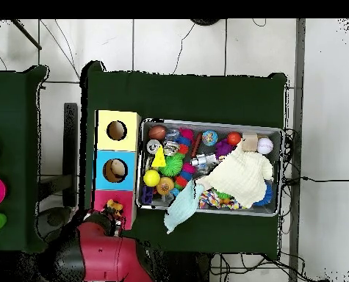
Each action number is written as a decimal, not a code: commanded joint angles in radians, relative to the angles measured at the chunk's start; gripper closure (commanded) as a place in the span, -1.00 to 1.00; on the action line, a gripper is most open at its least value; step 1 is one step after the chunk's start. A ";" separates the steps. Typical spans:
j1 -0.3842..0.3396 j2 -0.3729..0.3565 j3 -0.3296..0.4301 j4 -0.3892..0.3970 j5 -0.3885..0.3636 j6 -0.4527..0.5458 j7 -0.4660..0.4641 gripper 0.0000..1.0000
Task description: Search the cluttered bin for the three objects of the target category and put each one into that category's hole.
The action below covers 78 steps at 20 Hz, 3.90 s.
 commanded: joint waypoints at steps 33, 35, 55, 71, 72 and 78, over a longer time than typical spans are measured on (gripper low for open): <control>-0.047 0.054 0.127 0.088 0.050 -0.059 0.193 1.00; -0.053 0.053 0.135 0.095 0.053 -0.072 0.194 1.00; -0.047 0.119 0.147 0.062 0.068 -0.151 0.226 1.00; -0.117 0.212 0.211 0.038 0.033 -0.377 0.216 1.00; -0.124 0.218 0.218 0.036 0.030 -0.386 0.212 1.00; -0.076 0.143 0.162 0.043 0.060 -0.232 0.187 1.00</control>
